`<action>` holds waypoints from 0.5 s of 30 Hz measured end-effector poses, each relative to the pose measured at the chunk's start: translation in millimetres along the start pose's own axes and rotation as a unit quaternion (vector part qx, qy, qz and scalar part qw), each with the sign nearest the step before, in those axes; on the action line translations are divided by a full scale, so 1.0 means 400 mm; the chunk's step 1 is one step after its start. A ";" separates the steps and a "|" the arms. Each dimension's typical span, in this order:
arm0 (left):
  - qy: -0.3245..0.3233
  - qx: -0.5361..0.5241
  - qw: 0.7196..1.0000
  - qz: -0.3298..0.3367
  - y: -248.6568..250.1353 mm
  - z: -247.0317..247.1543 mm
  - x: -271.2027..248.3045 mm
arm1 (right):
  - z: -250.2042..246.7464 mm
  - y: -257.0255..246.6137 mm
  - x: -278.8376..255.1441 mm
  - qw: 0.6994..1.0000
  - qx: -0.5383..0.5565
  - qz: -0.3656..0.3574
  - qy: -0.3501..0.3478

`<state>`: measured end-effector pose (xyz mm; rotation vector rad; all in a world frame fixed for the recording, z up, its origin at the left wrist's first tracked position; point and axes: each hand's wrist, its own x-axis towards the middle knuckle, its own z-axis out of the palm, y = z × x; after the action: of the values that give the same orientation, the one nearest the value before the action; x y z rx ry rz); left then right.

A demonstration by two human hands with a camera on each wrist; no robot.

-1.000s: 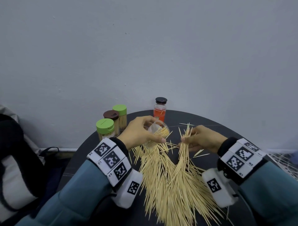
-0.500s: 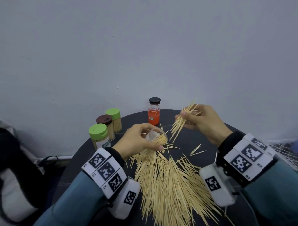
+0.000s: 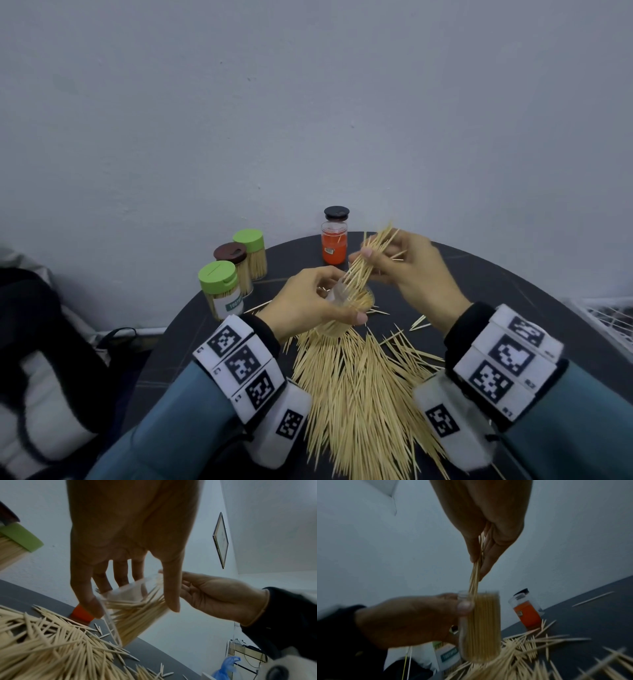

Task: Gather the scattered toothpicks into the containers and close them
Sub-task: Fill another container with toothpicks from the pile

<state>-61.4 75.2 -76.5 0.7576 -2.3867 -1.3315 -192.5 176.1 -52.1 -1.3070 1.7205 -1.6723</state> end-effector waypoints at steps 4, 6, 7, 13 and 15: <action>0.000 -0.036 0.999 0.007 0.005 0.001 -0.005 | 0.024 0.010 -0.016 0.997 -0.067 -0.040 -0.005; 0.001 -0.055 0.998 0.004 0.006 -0.001 -0.006 | 0.028 0.009 -0.023 0.995 -0.080 -0.051 -0.003; 0.002 -0.064 0.998 0.004 0.004 -0.002 -0.006 | 0.028 0.009 -0.025 0.995 -0.084 -0.052 -0.002; 0.005 -0.086 0.996 0.003 -0.001 -0.006 -0.002 | 0.023 0.025 -0.021 0.997 -0.072 -0.023 -0.014; 0.000 -0.095 0.995 0.004 0.000 -0.005 -0.002 | 0.025 0.033 -0.020 0.998 -0.049 -0.008 -0.025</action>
<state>-59.7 74.1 -75.6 0.6940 -2.2197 -1.5286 -184.8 175.2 -68.9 -1.3978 1.7864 -1.5688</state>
